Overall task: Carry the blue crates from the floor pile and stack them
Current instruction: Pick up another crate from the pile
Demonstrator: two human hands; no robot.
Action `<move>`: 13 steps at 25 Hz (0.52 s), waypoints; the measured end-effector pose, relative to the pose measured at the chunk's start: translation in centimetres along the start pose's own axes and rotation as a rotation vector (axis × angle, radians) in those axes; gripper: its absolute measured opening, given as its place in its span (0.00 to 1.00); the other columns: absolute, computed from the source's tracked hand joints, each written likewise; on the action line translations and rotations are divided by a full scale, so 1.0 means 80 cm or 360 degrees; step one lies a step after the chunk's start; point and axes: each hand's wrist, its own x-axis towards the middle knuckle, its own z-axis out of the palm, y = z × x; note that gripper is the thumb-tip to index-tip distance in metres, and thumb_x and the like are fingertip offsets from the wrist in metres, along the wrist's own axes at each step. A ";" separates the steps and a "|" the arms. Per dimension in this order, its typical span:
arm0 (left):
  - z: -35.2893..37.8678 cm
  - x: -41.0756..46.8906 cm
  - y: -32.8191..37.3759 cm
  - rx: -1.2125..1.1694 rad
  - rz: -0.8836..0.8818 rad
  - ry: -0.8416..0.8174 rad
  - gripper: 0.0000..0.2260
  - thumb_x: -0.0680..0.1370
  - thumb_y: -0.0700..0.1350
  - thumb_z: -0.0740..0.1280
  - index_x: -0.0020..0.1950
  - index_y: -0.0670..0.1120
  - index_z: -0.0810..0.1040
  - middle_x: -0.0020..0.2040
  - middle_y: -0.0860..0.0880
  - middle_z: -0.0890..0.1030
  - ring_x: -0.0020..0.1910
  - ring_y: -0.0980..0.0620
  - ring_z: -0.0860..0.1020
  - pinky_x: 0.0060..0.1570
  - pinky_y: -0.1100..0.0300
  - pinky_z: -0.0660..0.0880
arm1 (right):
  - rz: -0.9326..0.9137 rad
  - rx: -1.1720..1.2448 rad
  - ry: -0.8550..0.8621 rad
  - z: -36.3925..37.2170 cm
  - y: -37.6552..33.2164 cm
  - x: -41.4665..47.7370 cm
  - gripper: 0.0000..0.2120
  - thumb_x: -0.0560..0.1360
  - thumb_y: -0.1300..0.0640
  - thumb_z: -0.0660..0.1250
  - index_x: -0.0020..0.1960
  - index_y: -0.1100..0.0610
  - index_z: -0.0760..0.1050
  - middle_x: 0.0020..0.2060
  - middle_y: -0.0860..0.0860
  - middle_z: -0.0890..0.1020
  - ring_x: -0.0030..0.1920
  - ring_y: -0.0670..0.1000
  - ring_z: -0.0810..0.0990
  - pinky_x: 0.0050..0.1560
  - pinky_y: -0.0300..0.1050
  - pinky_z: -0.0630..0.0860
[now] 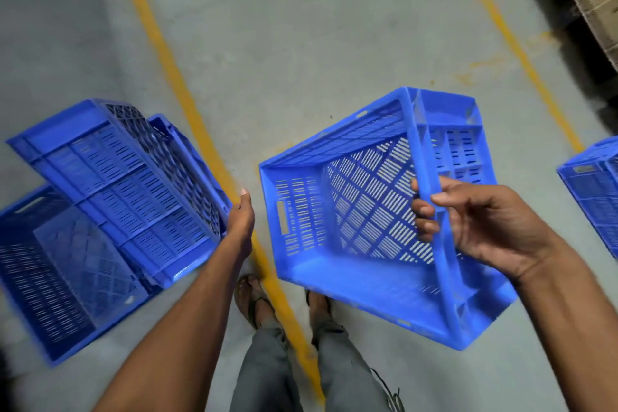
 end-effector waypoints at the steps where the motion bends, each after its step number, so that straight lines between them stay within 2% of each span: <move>1: 0.001 0.001 -0.003 -0.0003 -0.0028 -0.0070 0.35 0.83 0.66 0.51 0.75 0.40 0.70 0.73 0.41 0.73 0.73 0.39 0.70 0.74 0.40 0.65 | -0.0024 -0.0037 0.0004 0.000 -0.002 -0.013 0.30 0.58 0.59 0.81 0.56 0.60 0.73 0.37 0.56 0.72 0.34 0.53 0.71 0.37 0.45 0.72; 3: 0.007 -0.005 -0.005 0.0015 -0.0051 -0.0196 0.36 0.82 0.68 0.48 0.75 0.40 0.71 0.75 0.43 0.72 0.75 0.40 0.69 0.75 0.43 0.63 | -0.0068 -0.0090 0.0016 -0.002 -0.007 -0.033 0.29 0.57 0.59 0.81 0.54 0.60 0.75 0.36 0.55 0.70 0.32 0.52 0.69 0.34 0.44 0.71; 5: 0.016 -0.008 -0.007 0.0018 -0.0016 -0.0285 0.34 0.83 0.66 0.48 0.77 0.42 0.69 0.77 0.44 0.70 0.75 0.41 0.68 0.71 0.49 0.66 | -0.0104 -0.0152 0.0027 -0.002 -0.012 -0.047 0.26 0.56 0.58 0.80 0.51 0.59 0.75 0.35 0.54 0.68 0.30 0.51 0.67 0.32 0.43 0.70; 7: 0.017 0.005 -0.009 -0.0036 0.0062 -0.0239 0.34 0.83 0.66 0.53 0.79 0.43 0.66 0.76 0.44 0.70 0.74 0.42 0.70 0.66 0.53 0.69 | -0.0145 -0.0206 0.0053 0.001 -0.012 -0.052 0.24 0.56 0.58 0.81 0.48 0.57 0.75 0.33 0.52 0.66 0.28 0.49 0.67 0.31 0.43 0.69; 8: 0.018 0.015 -0.015 -0.0038 0.0094 -0.0171 0.38 0.80 0.69 0.57 0.79 0.42 0.65 0.75 0.43 0.71 0.72 0.41 0.72 0.67 0.51 0.71 | -0.0172 -0.0230 0.0080 0.004 -0.011 -0.054 0.24 0.56 0.59 0.81 0.47 0.56 0.74 0.32 0.51 0.66 0.26 0.48 0.66 0.30 0.42 0.69; 9: 0.016 0.025 -0.020 -0.0032 0.0110 -0.0088 0.42 0.76 0.72 0.61 0.78 0.41 0.67 0.72 0.42 0.74 0.68 0.41 0.76 0.65 0.48 0.74 | -0.0205 -0.0266 0.0127 0.008 -0.009 -0.054 0.23 0.56 0.61 0.80 0.45 0.55 0.73 0.30 0.51 0.65 0.24 0.47 0.66 0.28 0.41 0.67; 10: 0.013 0.035 -0.023 -0.0053 0.0111 -0.0032 0.42 0.74 0.72 0.63 0.75 0.41 0.69 0.65 0.42 0.78 0.58 0.42 0.80 0.57 0.49 0.77 | -0.0236 -0.0314 0.0202 0.013 -0.006 -0.051 0.22 0.57 0.64 0.79 0.44 0.54 0.71 0.29 0.50 0.65 0.22 0.46 0.64 0.26 0.40 0.65; 11: 0.012 0.043 -0.023 -0.0126 0.0116 -0.0039 0.38 0.75 0.69 0.65 0.71 0.40 0.72 0.56 0.43 0.79 0.47 0.44 0.80 0.48 0.52 0.77 | -0.0274 -0.0375 0.0313 0.017 -0.004 -0.049 0.21 0.58 0.66 0.78 0.43 0.54 0.70 0.27 0.49 0.64 0.21 0.45 0.62 0.25 0.39 0.63; 13: 0.008 0.057 -0.020 -0.0200 0.0109 -0.0073 0.26 0.78 0.62 0.69 0.64 0.42 0.76 0.46 0.45 0.77 0.38 0.49 0.76 0.39 0.54 0.73 | -0.0361 -0.0509 0.0539 0.022 0.001 -0.040 0.20 0.64 0.72 0.73 0.42 0.53 0.68 0.25 0.47 0.65 0.20 0.45 0.60 0.24 0.38 0.59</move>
